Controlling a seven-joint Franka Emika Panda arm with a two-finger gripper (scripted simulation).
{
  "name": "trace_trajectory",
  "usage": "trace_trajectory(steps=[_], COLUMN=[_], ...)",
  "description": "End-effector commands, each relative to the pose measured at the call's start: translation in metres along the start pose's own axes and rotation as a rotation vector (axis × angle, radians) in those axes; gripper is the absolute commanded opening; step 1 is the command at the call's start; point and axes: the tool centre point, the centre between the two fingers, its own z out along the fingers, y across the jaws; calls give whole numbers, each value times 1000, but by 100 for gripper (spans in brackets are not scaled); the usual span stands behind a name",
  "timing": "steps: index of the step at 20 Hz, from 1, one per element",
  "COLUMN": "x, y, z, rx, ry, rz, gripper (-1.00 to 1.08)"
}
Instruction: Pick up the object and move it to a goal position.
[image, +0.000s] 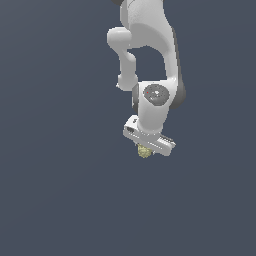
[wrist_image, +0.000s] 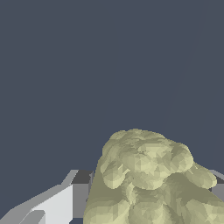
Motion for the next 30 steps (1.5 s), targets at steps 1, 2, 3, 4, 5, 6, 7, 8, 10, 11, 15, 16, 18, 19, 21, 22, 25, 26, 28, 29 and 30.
trace_trajectory(steps=[1, 2, 3, 4, 5, 6, 7, 8, 10, 11, 15, 16, 18, 19, 21, 22, 25, 26, 28, 29, 30], x=[-14, -19, -25, -30, -36, -41, -47, -52, -63, -68, -90, -96, -106, -111, -119, -123, -133, -136, -141, -143, -145], y=[5, 7, 9, 11, 13, 15, 17, 19, 23, 25, 32, 34, 38, 39, 42, 44, 47, 48, 49, 50, 50], z=[-16, -23, -29, -36, -43, -49, -56, -62, -76, -83, -110, -117, -130, -136, -147, -152, -165, -169, -176, -179, -181], rx=[1, 1, 1, 1, 1, 1, 1, 1, 1, 1, 0, 0, 0, 0, 0, 0, 0, 0, 0, 0, 0], ry=[0, 0, 0, 0, 0, 0, 0, 0, 0, 1, 1, 1, 1, 1, 2, 2, 2, 2, 2, 2, 2], rz=[0, 0, 0, 0, 0, 0, 0, 0, 0, 0, 0, 0, 0, 0, 0, 0, 0, 0, 0, 0, 0], gripper=[-100, -100, -100, -100, -100, -100, -100, -100, -100, -100, -100, -100, -100, -100, -100, -100, -100, -100, -100, -100, -100])
